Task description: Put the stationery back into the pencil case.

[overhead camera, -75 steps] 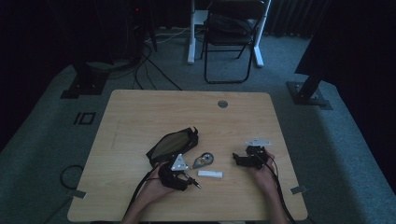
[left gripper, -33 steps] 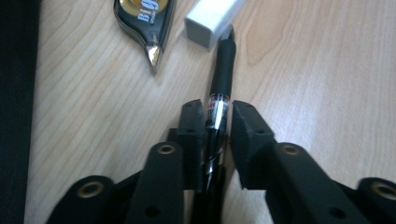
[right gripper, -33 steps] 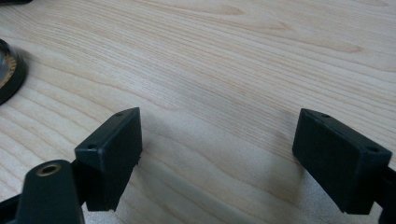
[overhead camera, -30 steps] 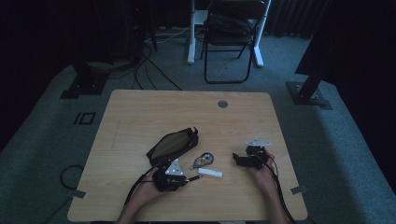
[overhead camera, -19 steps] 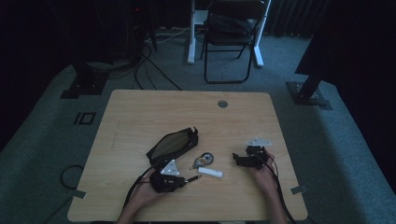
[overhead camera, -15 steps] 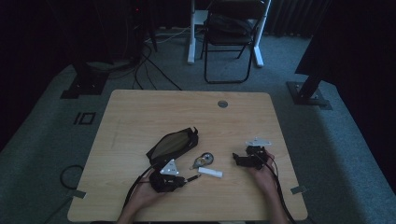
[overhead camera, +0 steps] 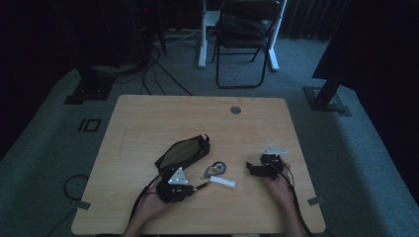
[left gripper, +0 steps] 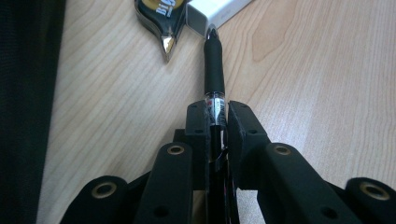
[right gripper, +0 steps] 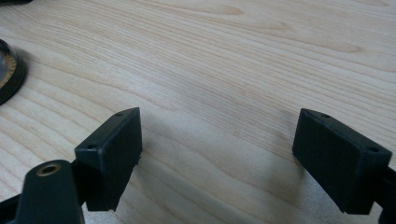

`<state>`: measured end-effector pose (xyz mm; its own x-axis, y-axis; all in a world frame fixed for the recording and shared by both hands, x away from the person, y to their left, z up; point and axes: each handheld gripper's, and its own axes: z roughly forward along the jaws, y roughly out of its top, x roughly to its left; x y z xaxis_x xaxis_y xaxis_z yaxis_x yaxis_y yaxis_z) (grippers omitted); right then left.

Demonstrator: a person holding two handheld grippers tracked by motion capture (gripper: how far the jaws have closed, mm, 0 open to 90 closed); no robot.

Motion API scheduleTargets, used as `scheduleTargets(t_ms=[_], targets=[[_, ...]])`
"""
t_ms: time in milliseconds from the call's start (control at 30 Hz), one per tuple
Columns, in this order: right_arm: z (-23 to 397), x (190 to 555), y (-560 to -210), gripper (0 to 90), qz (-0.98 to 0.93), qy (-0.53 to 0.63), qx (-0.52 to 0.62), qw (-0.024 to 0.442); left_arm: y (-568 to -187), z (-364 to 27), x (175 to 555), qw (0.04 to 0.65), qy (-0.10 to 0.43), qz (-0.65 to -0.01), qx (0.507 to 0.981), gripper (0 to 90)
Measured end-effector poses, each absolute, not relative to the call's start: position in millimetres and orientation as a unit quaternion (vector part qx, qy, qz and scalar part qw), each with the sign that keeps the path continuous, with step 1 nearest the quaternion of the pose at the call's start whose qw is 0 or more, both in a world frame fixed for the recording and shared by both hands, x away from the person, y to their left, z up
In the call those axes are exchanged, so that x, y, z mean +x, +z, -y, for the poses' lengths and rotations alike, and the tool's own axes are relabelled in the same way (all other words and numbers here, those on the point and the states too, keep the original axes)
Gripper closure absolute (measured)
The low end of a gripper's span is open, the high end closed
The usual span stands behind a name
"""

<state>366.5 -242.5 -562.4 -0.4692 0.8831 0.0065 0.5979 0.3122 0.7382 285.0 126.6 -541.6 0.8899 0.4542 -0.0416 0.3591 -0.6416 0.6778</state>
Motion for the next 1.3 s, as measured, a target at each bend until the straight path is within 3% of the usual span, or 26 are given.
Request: scheduleTargets(t_ms=[1300], targets=[[242,366,-562,15.7,-0.784,0.347,0.472,0.205,-500,-134,278,0.399,0.094,-0.221,0.885,79.6]])
